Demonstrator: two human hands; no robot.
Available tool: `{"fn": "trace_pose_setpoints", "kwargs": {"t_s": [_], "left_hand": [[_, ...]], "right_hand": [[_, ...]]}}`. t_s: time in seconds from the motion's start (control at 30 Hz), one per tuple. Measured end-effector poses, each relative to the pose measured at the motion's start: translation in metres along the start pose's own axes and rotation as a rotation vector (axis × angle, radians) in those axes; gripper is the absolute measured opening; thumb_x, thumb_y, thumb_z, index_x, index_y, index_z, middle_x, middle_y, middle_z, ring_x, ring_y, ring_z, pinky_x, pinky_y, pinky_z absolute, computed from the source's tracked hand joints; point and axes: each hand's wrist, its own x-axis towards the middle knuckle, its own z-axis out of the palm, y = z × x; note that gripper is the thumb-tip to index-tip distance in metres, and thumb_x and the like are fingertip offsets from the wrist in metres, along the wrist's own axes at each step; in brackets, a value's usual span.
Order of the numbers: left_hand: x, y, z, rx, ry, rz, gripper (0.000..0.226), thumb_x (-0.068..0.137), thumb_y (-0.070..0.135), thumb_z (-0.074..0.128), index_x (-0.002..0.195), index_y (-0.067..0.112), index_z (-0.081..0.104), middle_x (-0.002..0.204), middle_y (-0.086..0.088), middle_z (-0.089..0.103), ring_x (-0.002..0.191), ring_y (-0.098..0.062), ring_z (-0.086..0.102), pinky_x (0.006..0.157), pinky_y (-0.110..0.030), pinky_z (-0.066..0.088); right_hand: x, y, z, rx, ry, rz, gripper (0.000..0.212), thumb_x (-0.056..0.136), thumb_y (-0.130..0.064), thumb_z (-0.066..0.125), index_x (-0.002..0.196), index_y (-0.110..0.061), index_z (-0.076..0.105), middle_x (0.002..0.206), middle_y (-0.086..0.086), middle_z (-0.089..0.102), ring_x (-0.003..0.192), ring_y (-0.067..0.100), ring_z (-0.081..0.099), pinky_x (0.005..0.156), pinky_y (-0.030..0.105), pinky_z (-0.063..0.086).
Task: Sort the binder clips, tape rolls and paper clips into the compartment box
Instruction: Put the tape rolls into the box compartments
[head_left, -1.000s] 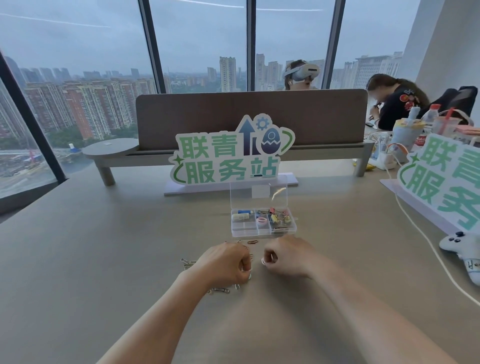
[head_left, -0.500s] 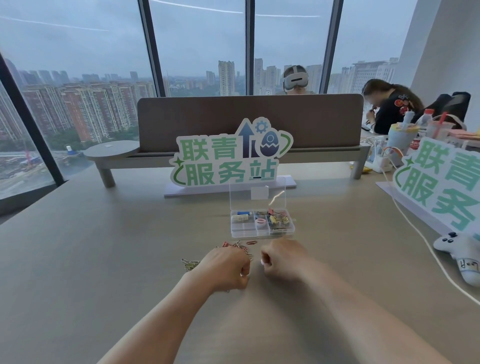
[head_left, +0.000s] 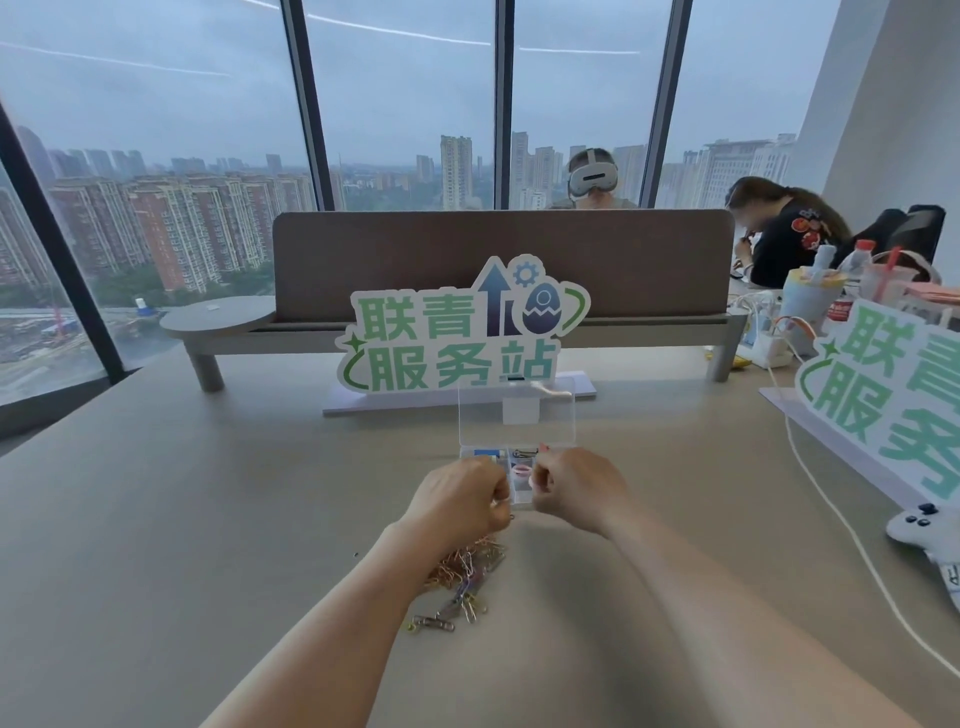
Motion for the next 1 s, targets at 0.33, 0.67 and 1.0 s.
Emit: {"fn": "trace_pose_setpoints", "kwargs": {"t_s": [0.33, 0.67, 1.0], "left_hand": [[0.048, -0.010, 0.019, -0.015, -0.024, -0.043, 0.013, 0.082, 0.028, 0.057, 0.090, 0.020, 0.065, 0.100, 0.000, 0.063, 0.089, -0.025, 0.061, 0.074, -0.034, 0.050], [0.058, -0.013, 0.022, -0.023, -0.050, -0.048, 0.012, 0.080, 0.027, 0.060, 0.089, 0.021, 0.064, 0.100, 0.001, 0.063, 0.088, -0.024, 0.060, 0.072, -0.034, 0.048], [0.064, -0.010, 0.027, -0.009, -0.088, -0.015, 0.017, 0.081, 0.028, 0.060, 0.093, 0.019, 0.066, 0.100, 0.001, 0.062, 0.089, -0.024, 0.061, 0.072, -0.033, 0.048]], "right_hand": [[0.033, 0.009, 0.011, -0.073, -0.109, -0.039, 0.012, 0.078, -0.022, 0.053, 0.085, -0.022, 0.063, 0.093, 0.000, 0.069, 0.087, 0.026, 0.062, 0.064, 0.028, 0.040], [0.041, 0.011, 0.014, -0.079, -0.191, -0.068, 0.016, 0.077, -0.024, 0.051, 0.087, -0.025, 0.063, 0.095, 0.003, 0.067, 0.089, 0.028, 0.063, 0.067, 0.029, 0.042], [0.035, 0.022, 0.007, 0.062, -0.072, -0.016, 0.015, 0.080, -0.024, 0.053, 0.084, -0.022, 0.067, 0.089, 0.001, 0.070, 0.082, 0.024, 0.060, 0.062, 0.029, 0.039]]}}
